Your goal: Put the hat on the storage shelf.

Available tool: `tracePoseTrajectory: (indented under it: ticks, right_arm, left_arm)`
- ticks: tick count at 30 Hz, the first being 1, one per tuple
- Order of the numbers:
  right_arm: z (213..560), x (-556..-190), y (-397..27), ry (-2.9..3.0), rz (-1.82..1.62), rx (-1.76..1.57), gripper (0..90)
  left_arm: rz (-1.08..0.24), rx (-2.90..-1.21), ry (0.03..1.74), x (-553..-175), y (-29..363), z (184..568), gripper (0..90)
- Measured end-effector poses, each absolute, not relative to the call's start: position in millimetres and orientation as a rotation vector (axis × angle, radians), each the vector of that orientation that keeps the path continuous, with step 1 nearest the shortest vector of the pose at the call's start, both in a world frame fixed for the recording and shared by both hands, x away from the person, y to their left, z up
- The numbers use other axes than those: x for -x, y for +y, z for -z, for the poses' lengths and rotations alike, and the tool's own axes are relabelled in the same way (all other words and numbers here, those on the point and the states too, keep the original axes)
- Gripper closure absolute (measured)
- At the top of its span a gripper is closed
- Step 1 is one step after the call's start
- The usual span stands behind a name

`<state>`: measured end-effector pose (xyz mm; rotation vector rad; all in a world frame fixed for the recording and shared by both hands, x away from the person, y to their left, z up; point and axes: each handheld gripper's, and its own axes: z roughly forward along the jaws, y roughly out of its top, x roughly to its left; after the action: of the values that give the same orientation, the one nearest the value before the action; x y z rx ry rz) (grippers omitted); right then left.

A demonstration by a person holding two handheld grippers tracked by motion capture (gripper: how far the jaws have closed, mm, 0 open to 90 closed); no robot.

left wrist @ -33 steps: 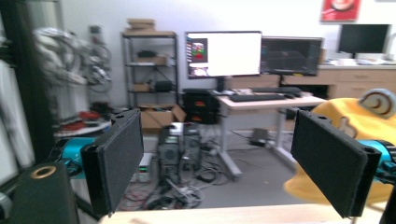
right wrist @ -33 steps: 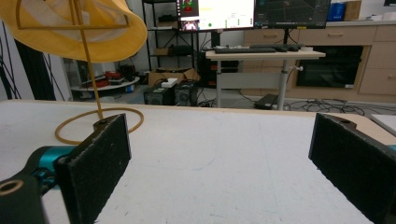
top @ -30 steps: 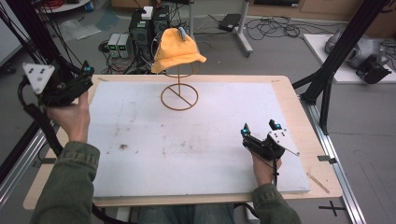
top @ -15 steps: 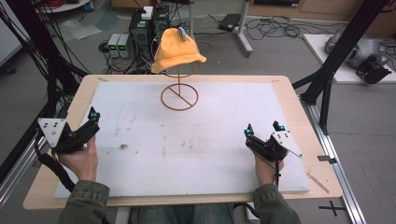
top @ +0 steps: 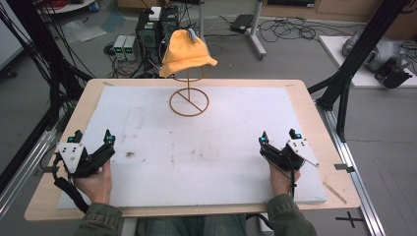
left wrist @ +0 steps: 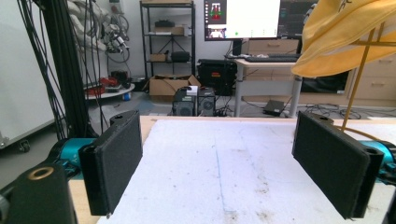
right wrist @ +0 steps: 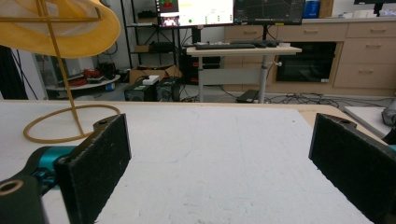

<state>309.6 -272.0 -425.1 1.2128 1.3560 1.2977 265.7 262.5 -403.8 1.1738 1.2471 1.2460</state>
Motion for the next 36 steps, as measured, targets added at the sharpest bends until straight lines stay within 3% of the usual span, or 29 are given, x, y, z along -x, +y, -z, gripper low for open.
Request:
tracePoseTrajectory:
  ticks: [36]
  right_arm:
    - [426.5,-305.3,-281.7,1.366,-1.278,-1.234,5.1]
  left_arm:
    - [-1.21,-1.194,1.266,-269.0,260.5,410.2,16.7]
